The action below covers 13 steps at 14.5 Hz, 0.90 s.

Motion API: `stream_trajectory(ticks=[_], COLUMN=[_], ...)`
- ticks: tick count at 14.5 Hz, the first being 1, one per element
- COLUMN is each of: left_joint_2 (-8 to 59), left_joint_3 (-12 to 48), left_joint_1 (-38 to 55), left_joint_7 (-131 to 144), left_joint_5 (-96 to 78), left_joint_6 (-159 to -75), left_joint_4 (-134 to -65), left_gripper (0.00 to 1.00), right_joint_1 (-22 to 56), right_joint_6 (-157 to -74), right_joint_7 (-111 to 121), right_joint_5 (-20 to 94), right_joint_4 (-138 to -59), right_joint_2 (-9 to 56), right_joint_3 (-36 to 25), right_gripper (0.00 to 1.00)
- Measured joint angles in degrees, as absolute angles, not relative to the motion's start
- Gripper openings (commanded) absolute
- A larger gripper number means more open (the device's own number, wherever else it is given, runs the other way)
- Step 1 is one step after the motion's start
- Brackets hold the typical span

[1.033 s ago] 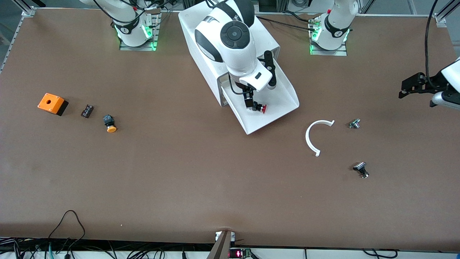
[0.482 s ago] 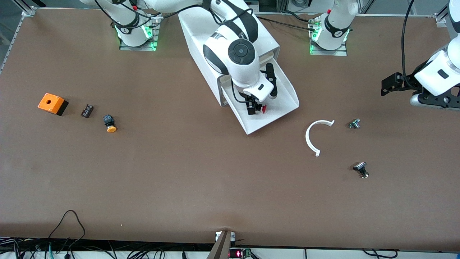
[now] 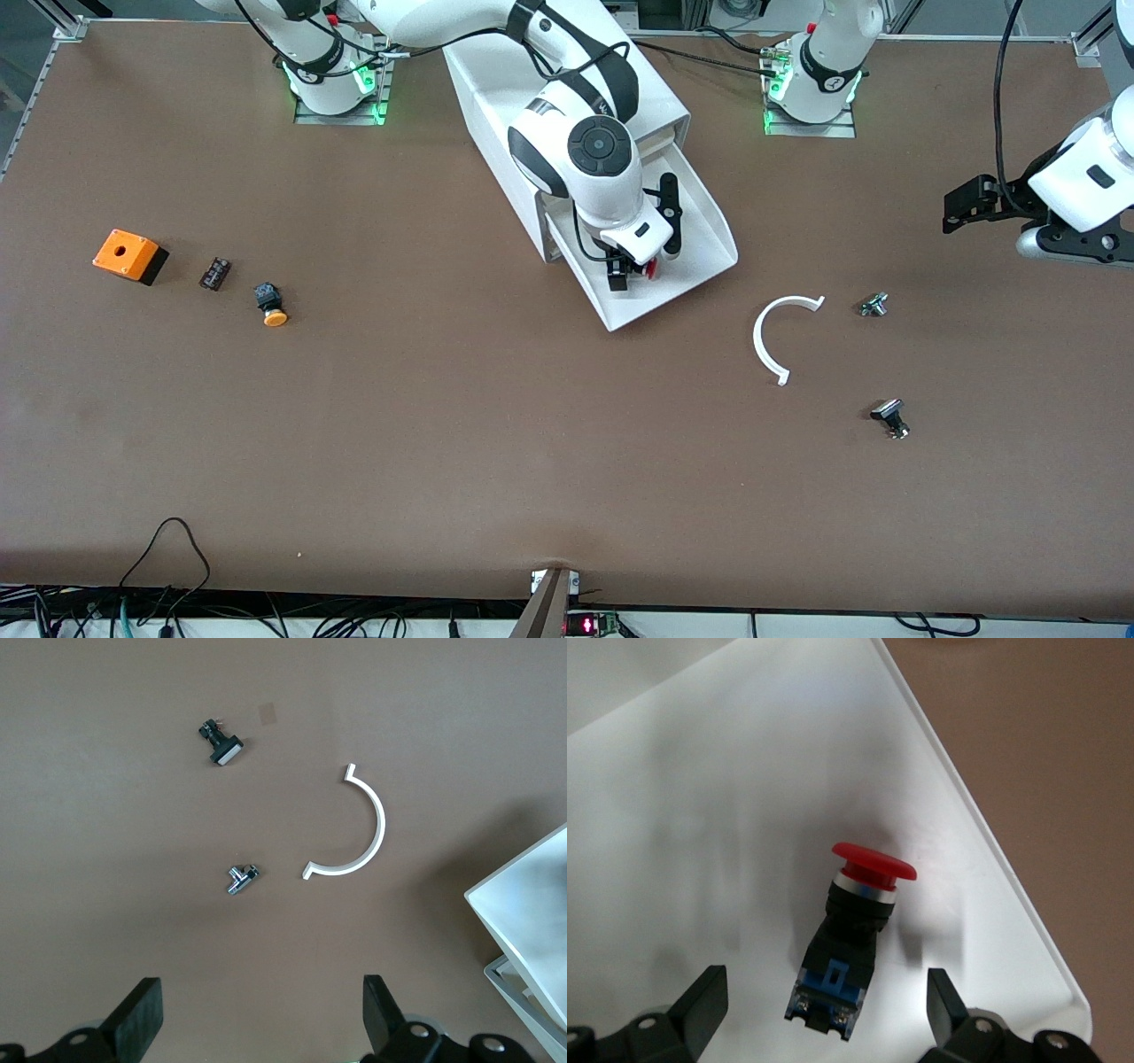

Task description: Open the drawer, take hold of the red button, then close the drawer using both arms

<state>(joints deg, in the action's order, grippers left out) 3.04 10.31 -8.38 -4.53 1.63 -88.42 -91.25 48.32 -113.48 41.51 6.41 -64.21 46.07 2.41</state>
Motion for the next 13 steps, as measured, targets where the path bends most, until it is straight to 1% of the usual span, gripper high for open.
stream_trajectory(ticks=[7,9,10,11,13], left_joint_2=[3.92,3.94,3.94,3.95,3.96], left_joint_3=[10.32,10.32,10.32,10.32,10.32], left_joint_1=[-8.34,-8.34,-8.34,-8.34,-8.34], left_joint_7=[-4.49,-4.49,-4.48,-4.48,-4.46], left_joint_5=[0.92,0.91,0.9,0.9,0.9], left_joint_6=[-88.45,-88.45,-88.45,-88.45,-88.45], left_joint_4=[-90.94,-90.87,-90.85,-90.85,-90.85], left_gripper=[0.99,0.99,0.99,0.99,0.99], right_joint_1=[48.37,48.52,48.66,48.79,49.01], right_joint_6=[-113.41,-113.39,-113.39,-113.39,-113.39], right_joint_7=[35.57,35.25,34.82,34.4,33.73], right_joint_5=[6.42,6.42,6.42,6.42,6.42], right_joint_4=[-64.21,-64.21,-64.21,-64.21,-64.21], right_joint_2=[46.17,46.41,46.58,46.75,46.97], right_joint_3=[2.41,2.41,2.41,2.41,2.41], right_gripper=[0.99,0.96,0.9,0.81,0.59])
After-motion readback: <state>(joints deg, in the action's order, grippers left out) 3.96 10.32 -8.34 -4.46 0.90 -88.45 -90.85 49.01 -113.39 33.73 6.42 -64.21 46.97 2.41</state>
